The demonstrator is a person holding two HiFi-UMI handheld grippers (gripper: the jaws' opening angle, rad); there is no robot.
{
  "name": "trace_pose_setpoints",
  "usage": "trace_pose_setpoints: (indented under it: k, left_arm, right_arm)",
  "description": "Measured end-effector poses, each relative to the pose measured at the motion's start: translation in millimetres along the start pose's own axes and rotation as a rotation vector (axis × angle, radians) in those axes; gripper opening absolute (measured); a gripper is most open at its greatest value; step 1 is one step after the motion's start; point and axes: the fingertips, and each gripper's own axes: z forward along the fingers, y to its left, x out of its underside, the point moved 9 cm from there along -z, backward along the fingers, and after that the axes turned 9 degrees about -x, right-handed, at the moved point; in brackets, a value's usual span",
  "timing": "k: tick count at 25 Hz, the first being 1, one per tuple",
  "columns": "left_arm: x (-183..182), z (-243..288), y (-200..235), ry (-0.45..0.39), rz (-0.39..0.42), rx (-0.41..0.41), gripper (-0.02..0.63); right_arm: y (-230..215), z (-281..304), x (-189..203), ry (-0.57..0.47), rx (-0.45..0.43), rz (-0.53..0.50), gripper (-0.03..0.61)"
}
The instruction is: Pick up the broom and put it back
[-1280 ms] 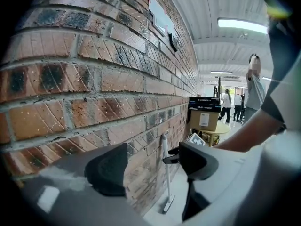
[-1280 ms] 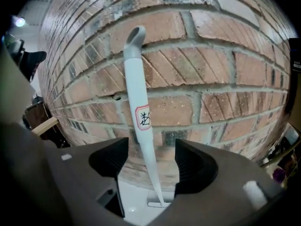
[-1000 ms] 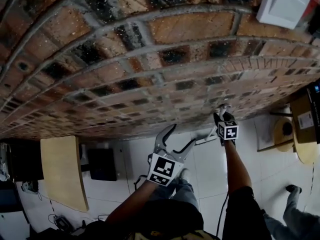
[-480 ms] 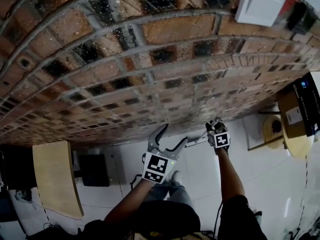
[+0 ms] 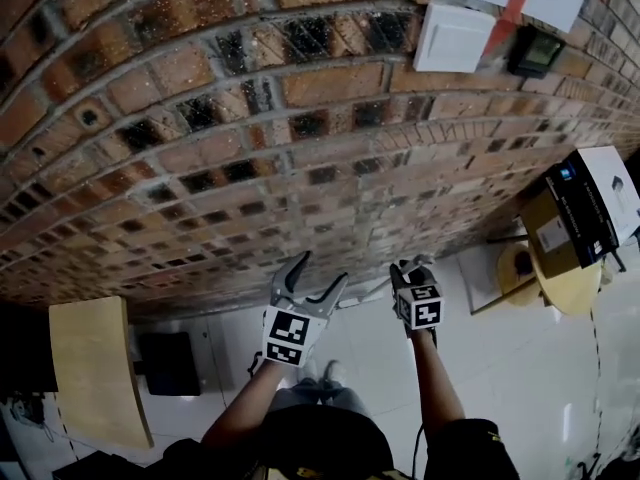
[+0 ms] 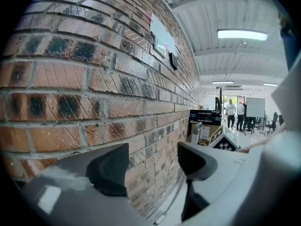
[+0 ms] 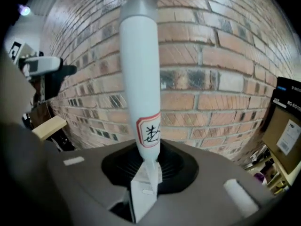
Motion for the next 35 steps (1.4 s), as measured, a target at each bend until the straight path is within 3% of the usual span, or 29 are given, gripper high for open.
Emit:
trace_pose_setpoints:
  k: [5, 11, 19, 26, 35]
  left_arm:
    - [-32.0, -26.2, 8.1, -0.077, 0.01, -0.047, 0.325]
    - [-79.9, -62.3, 22.6, -0.174, -0.001, -0.117, 0.325]
    - [-140.0, -110.5, 34.7, -0.279, -0.015, -0.154, 0.325]
    - [-159.1, -133.9, 46.9, -0.314, -0.013, -0.184, 0.325]
    - [-154.5, -144.9, 61.9, -0.33, -0.019, -0.217, 0.325]
  right_arm:
    - [47.1, -64.6, -82.1, -0.226, 0.022, -0.09, 0.084]
    - [97.5, -137.9, -154.6, -0.45, 0.037, -0.159, 0.084]
    - [140.9, -208.4, -212.5, -0.656, 0.042, -0.209, 0.081]
    - [163.4, -226.7, -242.6, -0.711, -0.001, -0.236, 0.08]
    - [179.9, -212.3, -237.3, -0.675, -0.031, -0.236, 0.08]
